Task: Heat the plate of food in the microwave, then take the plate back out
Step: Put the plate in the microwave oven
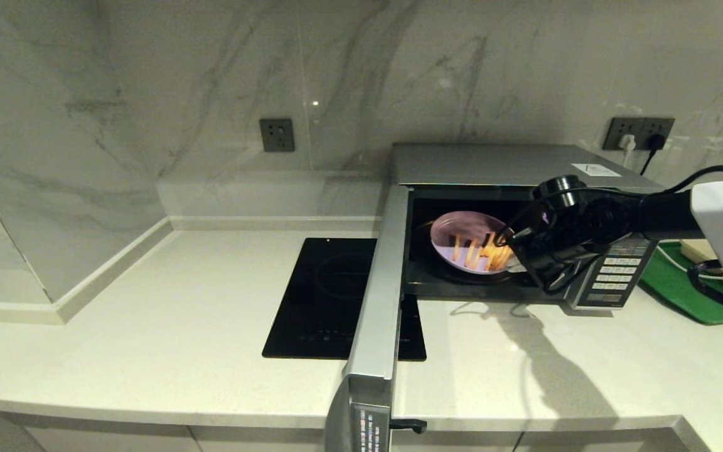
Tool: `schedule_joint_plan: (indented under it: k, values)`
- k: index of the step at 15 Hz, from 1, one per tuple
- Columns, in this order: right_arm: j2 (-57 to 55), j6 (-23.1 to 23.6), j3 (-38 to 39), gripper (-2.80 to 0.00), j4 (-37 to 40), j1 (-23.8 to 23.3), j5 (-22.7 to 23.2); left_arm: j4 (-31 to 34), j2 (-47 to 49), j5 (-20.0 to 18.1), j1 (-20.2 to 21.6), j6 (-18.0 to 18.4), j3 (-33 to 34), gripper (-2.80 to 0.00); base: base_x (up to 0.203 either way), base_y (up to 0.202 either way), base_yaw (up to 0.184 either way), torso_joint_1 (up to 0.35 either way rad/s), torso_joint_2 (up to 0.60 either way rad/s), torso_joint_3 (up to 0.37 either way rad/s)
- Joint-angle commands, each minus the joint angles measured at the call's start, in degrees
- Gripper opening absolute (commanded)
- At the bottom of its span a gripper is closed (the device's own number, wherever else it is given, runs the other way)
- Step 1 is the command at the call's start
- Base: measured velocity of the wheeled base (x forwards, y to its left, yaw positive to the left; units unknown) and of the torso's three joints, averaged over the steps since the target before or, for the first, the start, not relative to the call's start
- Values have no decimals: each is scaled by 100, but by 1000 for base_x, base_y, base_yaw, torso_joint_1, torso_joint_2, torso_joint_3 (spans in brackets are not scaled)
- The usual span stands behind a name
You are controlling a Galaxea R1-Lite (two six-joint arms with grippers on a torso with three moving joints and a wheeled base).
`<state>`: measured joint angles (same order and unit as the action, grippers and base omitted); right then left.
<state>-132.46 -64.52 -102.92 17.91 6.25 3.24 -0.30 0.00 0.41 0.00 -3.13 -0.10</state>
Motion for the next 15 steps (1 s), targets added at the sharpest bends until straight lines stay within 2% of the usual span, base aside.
schedule_joint_plan:
  k: [1, 15]
  values:
    - [-174, -25, -111, -280, 10, -2, 1, -5, 0, 3, 0, -3, 1, -280, 0, 0, 0, 0, 0, 0]
    - [-314, 1, -211, -280, 11, 7, -16, -5, 0, 3, 0, -3, 1, -280, 0, 0, 0, 0, 0, 0]
